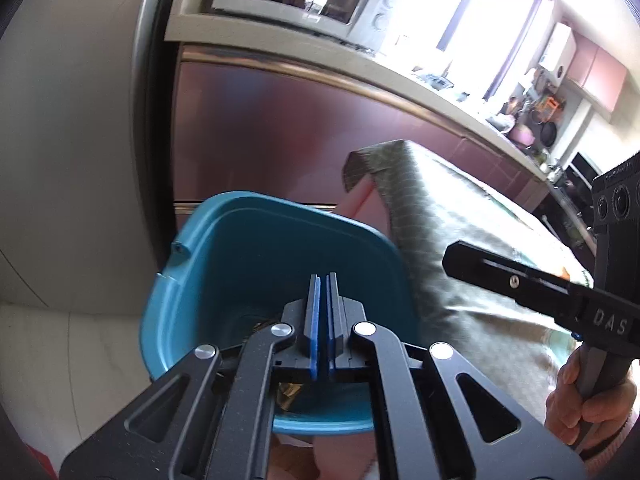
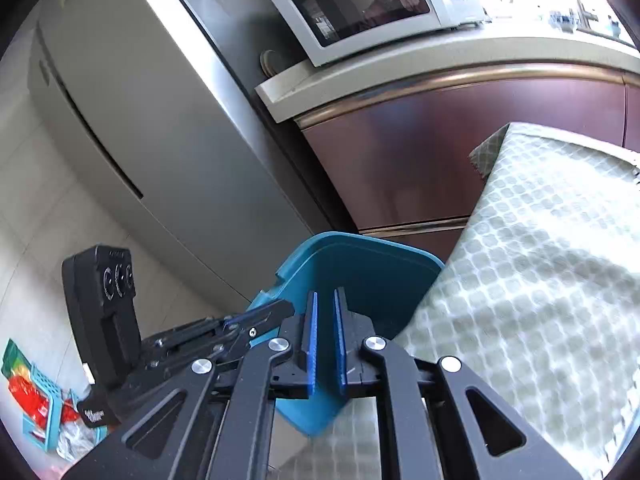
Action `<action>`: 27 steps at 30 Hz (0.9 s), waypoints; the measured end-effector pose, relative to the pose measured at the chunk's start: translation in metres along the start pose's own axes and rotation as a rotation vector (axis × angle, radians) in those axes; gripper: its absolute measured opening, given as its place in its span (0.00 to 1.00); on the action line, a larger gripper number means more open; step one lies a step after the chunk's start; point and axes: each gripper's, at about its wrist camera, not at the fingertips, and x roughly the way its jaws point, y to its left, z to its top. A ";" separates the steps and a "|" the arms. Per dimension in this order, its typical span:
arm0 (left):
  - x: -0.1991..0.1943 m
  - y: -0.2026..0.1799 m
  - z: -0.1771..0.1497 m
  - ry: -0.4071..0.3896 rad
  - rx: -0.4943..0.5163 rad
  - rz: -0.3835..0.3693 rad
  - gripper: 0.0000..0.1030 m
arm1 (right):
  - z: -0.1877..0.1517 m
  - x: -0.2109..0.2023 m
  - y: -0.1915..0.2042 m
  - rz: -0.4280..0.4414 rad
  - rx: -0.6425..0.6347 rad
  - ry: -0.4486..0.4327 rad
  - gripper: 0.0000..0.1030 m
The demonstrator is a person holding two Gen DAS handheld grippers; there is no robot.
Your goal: Collect trash
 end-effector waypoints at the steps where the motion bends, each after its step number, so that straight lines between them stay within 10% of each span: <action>1: -0.005 -0.006 -0.001 -0.010 0.009 -0.018 0.02 | -0.002 -0.007 0.000 0.003 -0.014 -0.004 0.13; 13: -0.065 -0.121 -0.028 -0.074 0.198 -0.277 0.24 | -0.036 -0.168 -0.017 -0.078 -0.077 -0.201 0.34; 27: -0.044 -0.254 -0.115 0.155 0.313 -0.527 0.33 | -0.119 -0.327 -0.123 -0.542 0.100 -0.358 0.37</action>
